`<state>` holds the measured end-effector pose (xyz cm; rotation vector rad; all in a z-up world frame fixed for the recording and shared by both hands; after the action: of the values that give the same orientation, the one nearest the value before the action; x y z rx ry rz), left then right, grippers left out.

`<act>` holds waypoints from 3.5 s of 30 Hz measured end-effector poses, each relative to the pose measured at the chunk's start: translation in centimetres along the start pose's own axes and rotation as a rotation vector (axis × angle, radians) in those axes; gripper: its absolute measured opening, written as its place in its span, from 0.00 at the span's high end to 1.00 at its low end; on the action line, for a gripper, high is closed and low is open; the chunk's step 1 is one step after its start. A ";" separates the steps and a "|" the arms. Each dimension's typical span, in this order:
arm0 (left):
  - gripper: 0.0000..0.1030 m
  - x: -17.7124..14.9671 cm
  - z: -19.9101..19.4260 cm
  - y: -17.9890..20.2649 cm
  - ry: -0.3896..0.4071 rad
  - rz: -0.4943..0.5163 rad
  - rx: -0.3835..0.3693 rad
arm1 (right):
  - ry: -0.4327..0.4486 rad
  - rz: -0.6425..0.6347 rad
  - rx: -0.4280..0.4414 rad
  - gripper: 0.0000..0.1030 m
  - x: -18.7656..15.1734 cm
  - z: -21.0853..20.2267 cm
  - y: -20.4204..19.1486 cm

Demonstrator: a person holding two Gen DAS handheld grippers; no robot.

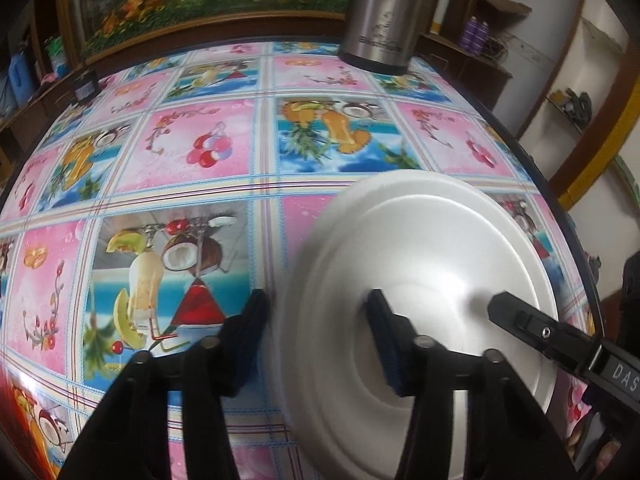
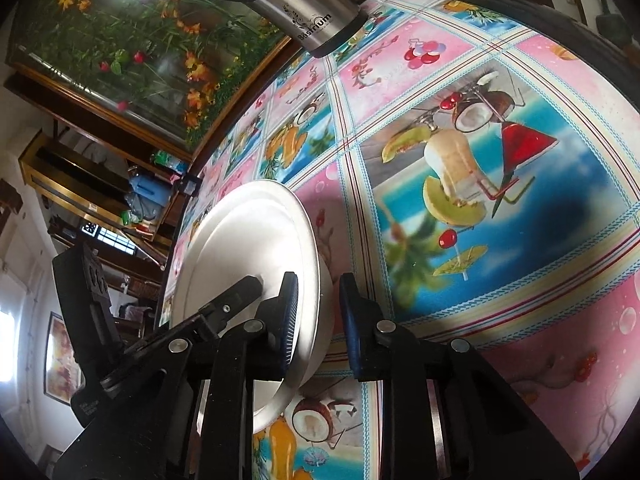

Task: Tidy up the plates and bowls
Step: 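Lift the white bowl and white plate off the table with both grippers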

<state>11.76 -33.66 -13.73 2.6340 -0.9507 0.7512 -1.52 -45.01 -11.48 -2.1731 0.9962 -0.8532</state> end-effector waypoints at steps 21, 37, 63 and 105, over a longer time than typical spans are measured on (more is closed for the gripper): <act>0.79 -0.4 -0.7 1.3 0.041 0.089 -0.001 | 0.026 -0.067 -0.051 0.86 -0.3 -0.3 -0.2; 0.81 -1.8 -2.2 0.0 0.038 0.070 0.019 | 0.045 -0.120 -0.090 0.90 -2.2 -0.3 -1.8; 0.81 -6.6 -4.5 -4.1 -0.024 -0.004 -0.001 | -0.170 -0.076 -0.123 0.82 -6.9 1.7 -5.7; 0.81 -10.0 -10.0 -8.2 0.059 -0.007 0.095 | -0.107 -0.132 -0.018 0.89 -10.9 0.6 -10.6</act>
<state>6.66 -18.38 -11.20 2.6774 -0.9116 0.8882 -2.20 -30.33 -7.46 -2.2941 0.8188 -0.7805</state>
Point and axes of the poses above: each gripper's, at about its wrist camera, not at the fingertips, and z roughly the way its jaws point, y to its right, x to its top, the point moved 4 cm from there along z, roughly the way its jaws point, and after that the axes turned 5 degrees about z, right-handed, at the moved point
